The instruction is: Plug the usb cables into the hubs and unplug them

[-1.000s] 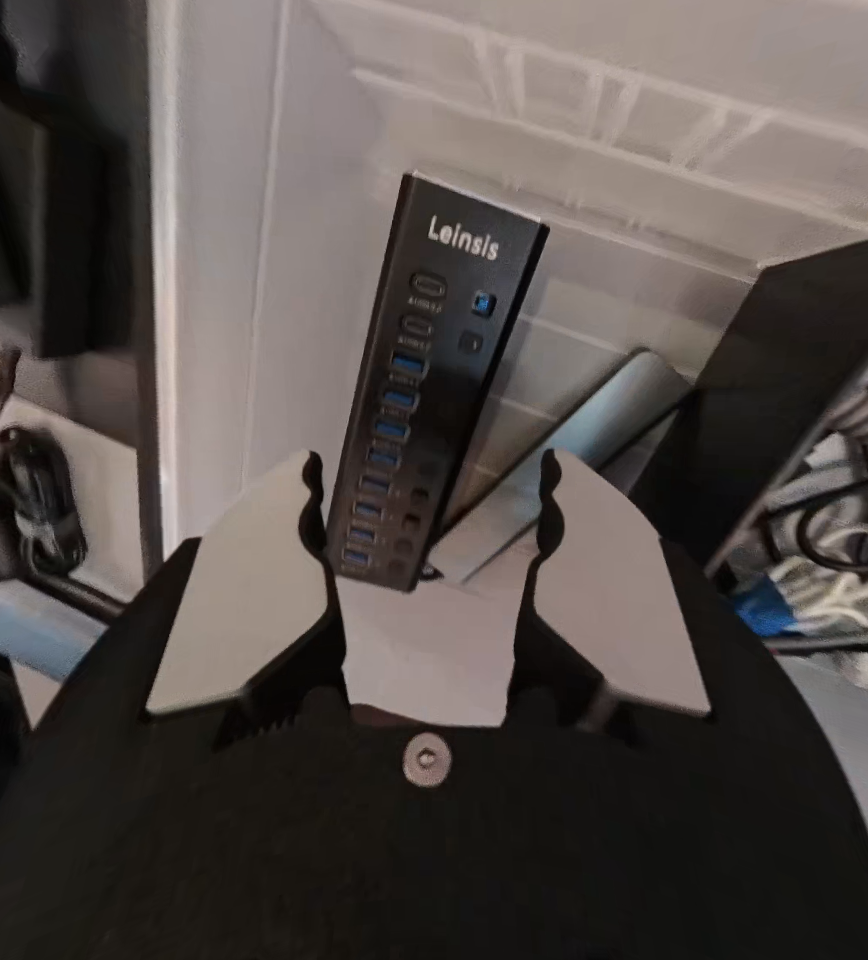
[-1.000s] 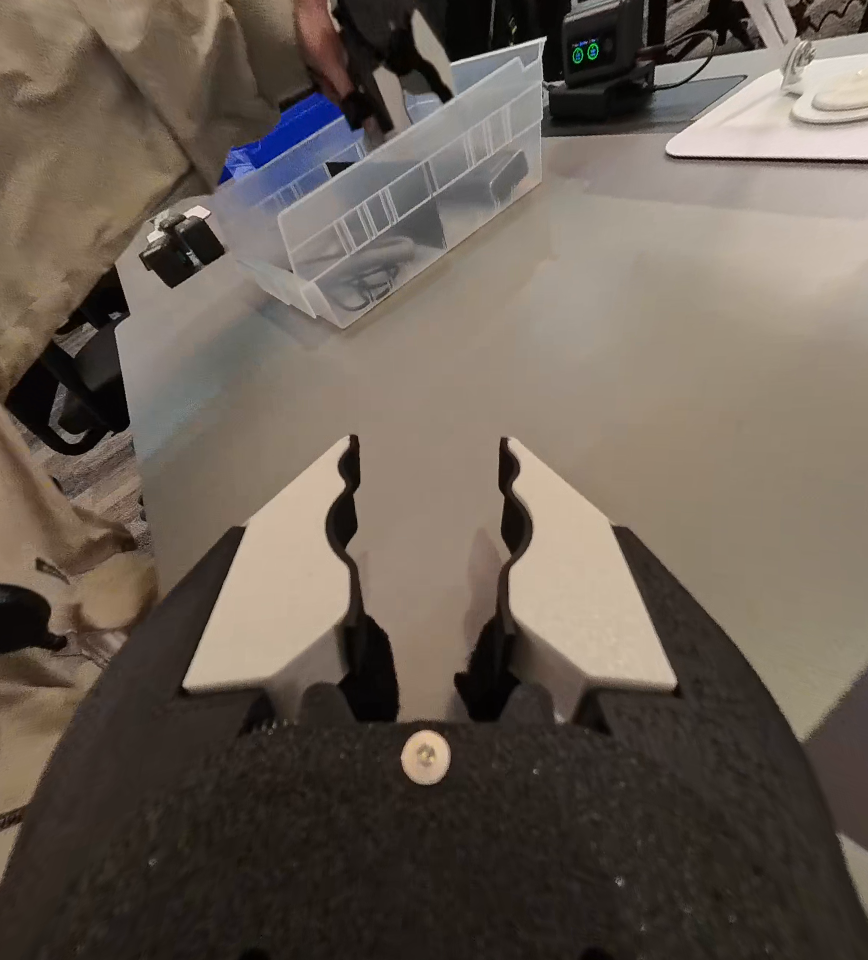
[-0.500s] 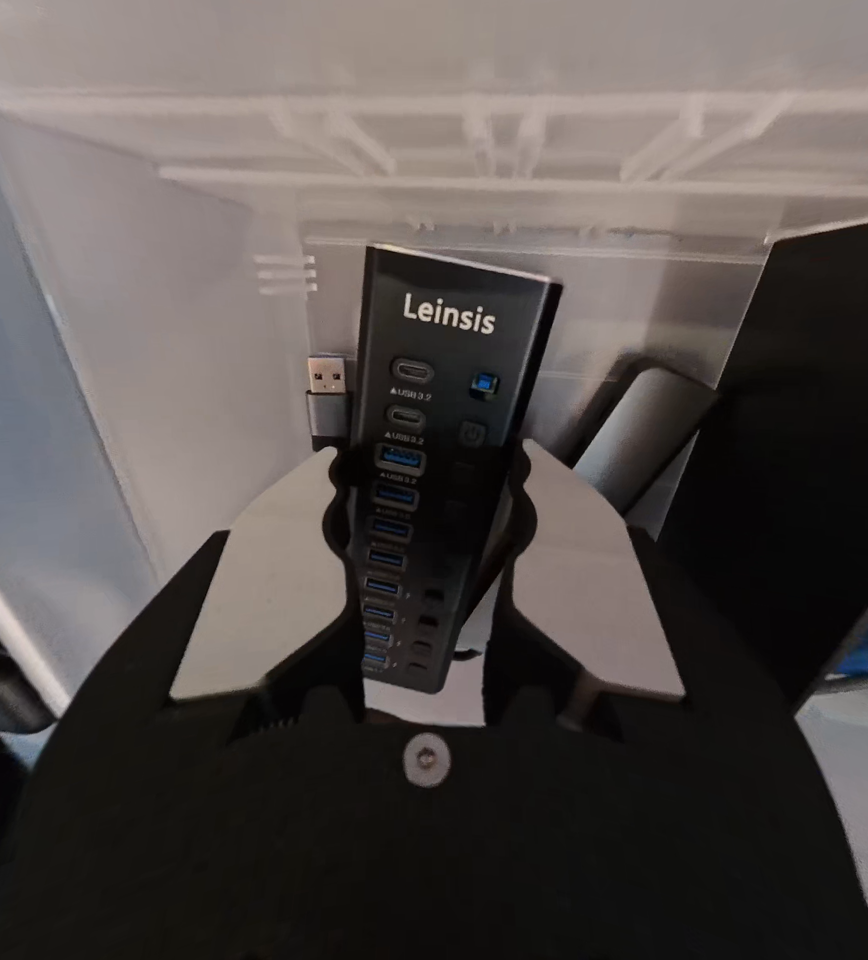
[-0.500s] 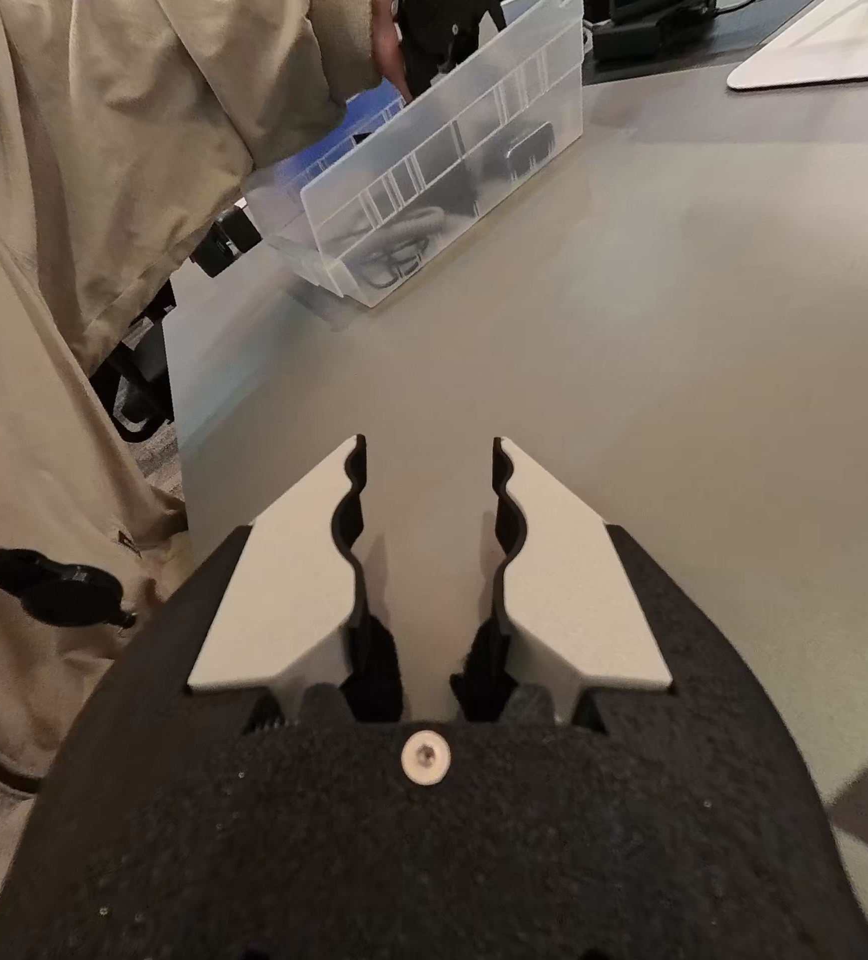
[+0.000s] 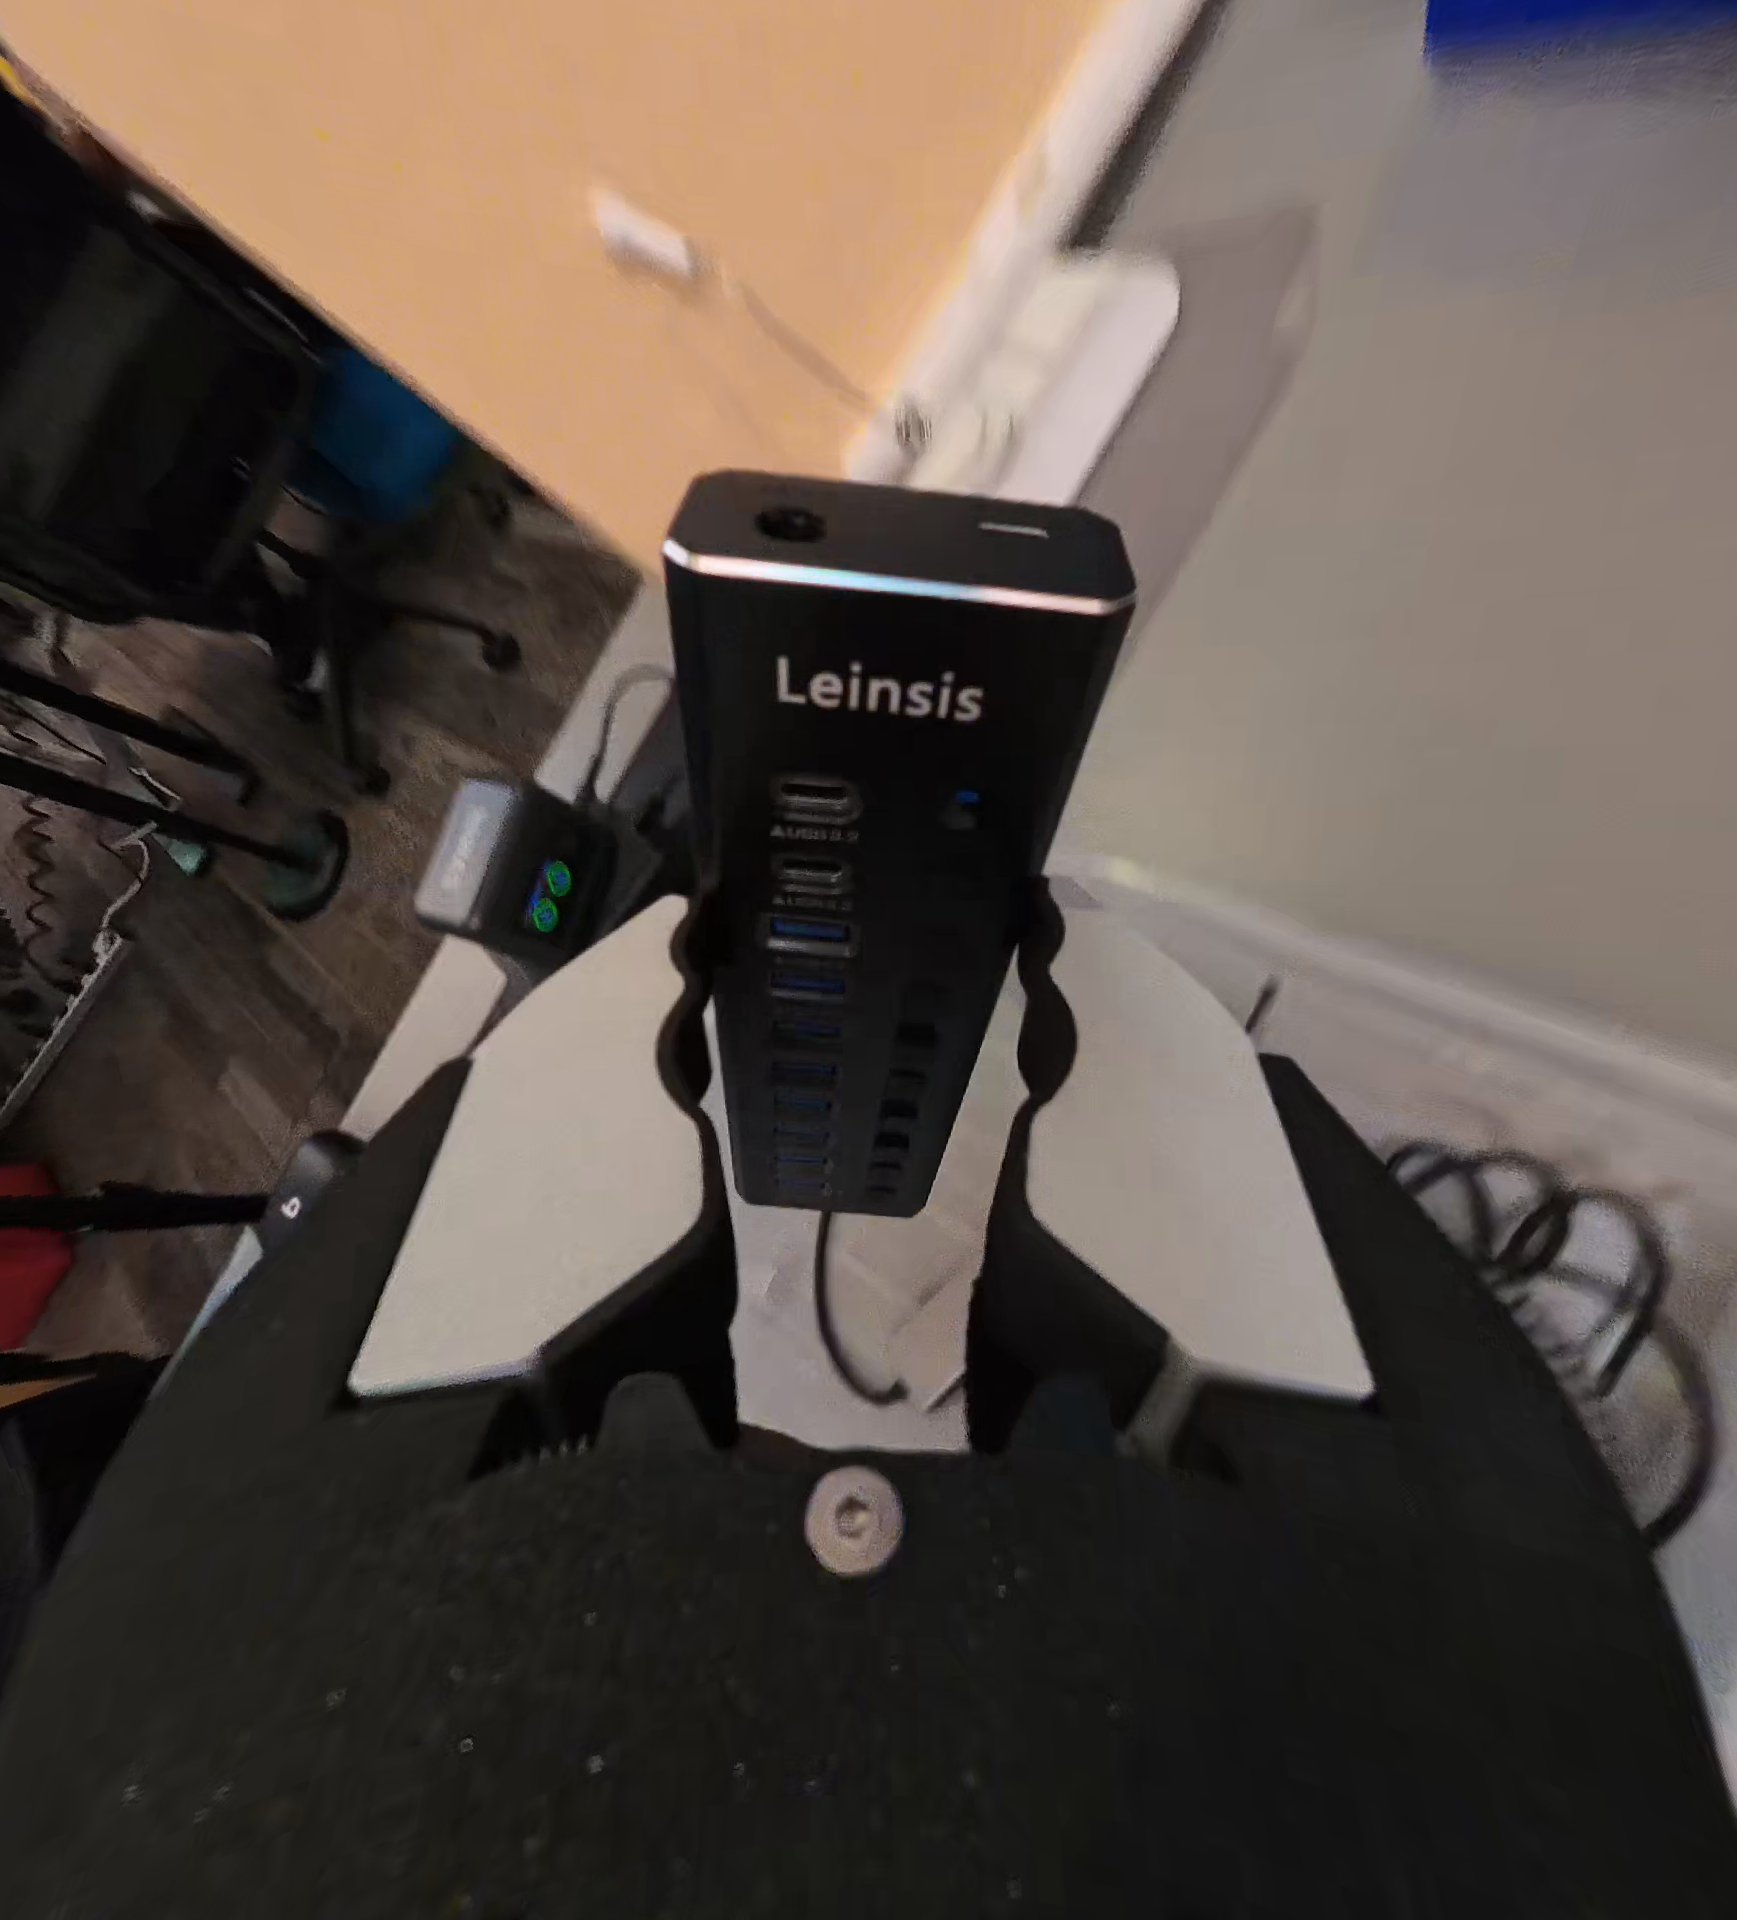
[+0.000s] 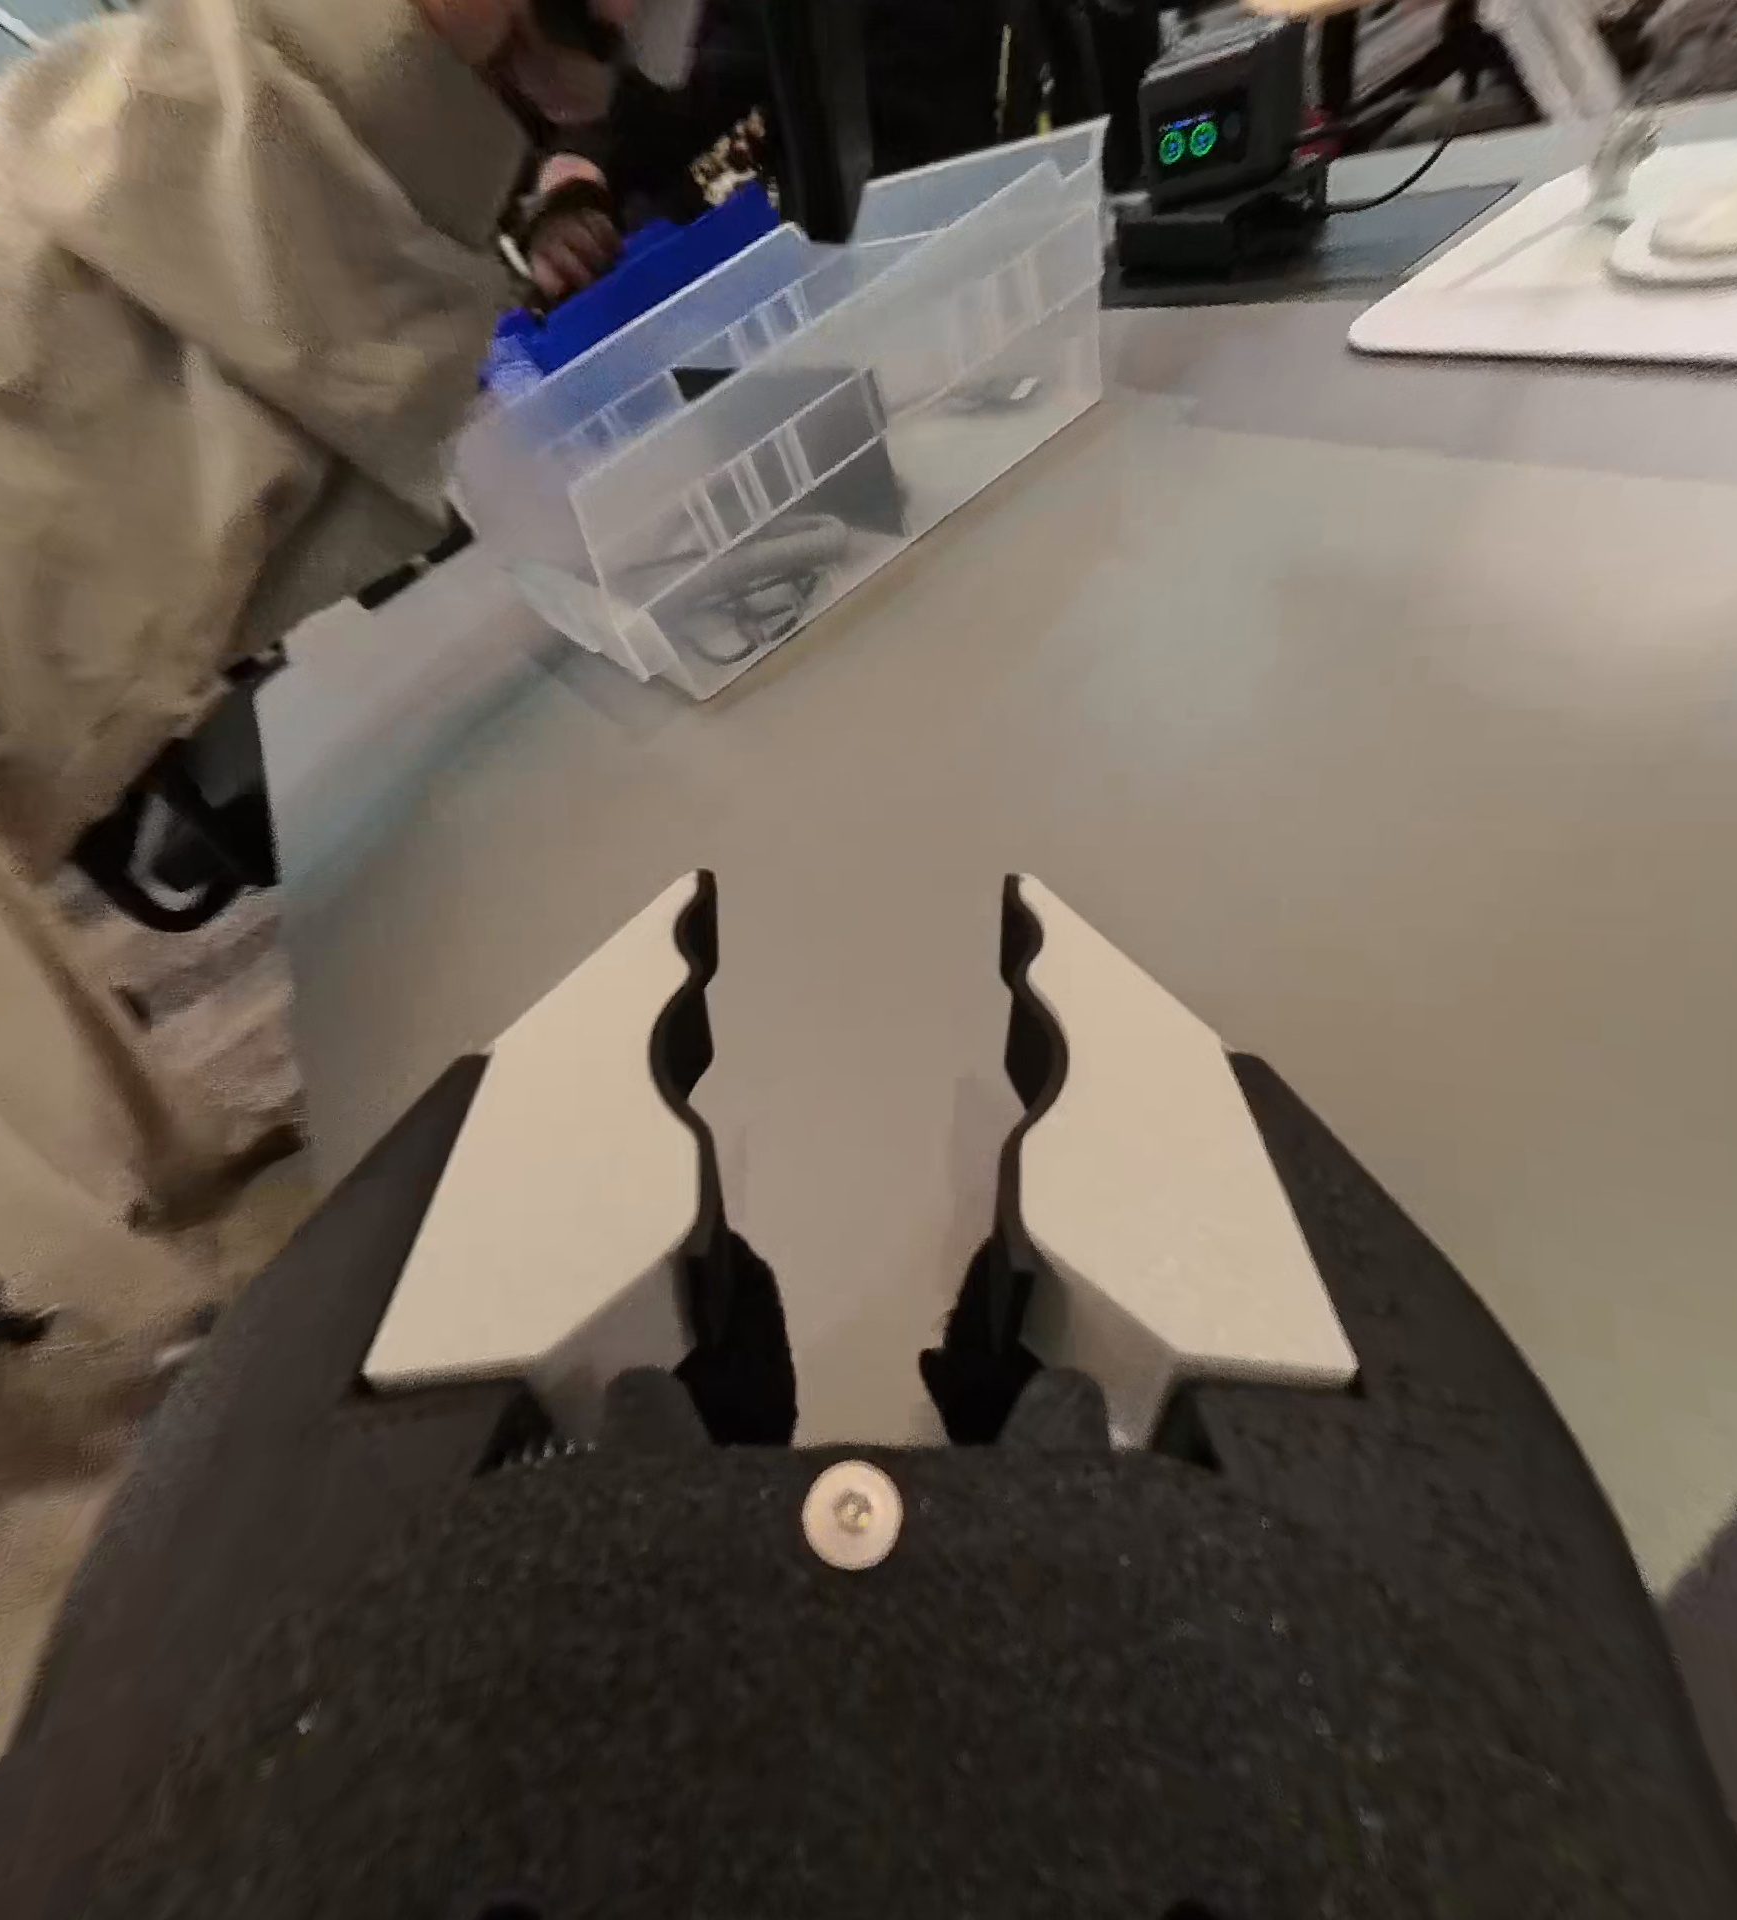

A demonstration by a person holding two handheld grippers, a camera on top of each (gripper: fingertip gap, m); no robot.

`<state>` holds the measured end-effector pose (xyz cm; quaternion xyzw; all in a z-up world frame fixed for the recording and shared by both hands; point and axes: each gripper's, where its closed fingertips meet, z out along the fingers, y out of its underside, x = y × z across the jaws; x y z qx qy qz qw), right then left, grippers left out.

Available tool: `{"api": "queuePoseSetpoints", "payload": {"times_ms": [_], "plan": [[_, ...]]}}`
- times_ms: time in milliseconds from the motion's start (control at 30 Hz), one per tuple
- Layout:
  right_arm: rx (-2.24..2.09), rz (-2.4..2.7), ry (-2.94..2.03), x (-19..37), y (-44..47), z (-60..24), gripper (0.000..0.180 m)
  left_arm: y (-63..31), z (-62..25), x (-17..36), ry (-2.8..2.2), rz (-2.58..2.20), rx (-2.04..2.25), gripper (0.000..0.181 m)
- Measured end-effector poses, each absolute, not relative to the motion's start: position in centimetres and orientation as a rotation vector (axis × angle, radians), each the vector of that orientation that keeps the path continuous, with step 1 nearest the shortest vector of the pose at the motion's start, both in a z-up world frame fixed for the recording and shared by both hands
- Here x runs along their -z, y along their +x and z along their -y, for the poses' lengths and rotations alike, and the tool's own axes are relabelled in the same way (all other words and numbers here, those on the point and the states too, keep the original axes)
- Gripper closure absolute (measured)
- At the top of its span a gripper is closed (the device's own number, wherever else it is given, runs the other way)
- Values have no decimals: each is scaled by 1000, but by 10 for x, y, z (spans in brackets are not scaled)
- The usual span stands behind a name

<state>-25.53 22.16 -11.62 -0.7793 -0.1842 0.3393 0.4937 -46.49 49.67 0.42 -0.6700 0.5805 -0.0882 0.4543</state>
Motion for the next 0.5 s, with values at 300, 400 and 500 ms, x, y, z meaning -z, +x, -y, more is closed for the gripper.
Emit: {"api": "queuePoseSetpoints", "payload": {"times_ms": [300, 400, 500], "plan": [[-666, 407, -1672, -10, -279, -291, 122, -359, -403, -47, -1552, -1002, 379, 123], [-622, 396, -1641, -35, -283, -309, 122, -316, -368, -28, -1549, -996, 425, 123], [-625, 366, -1686, -31, -279, -320, 123, -283, -339, -5, -1575, -1013, 453, 123]]}}
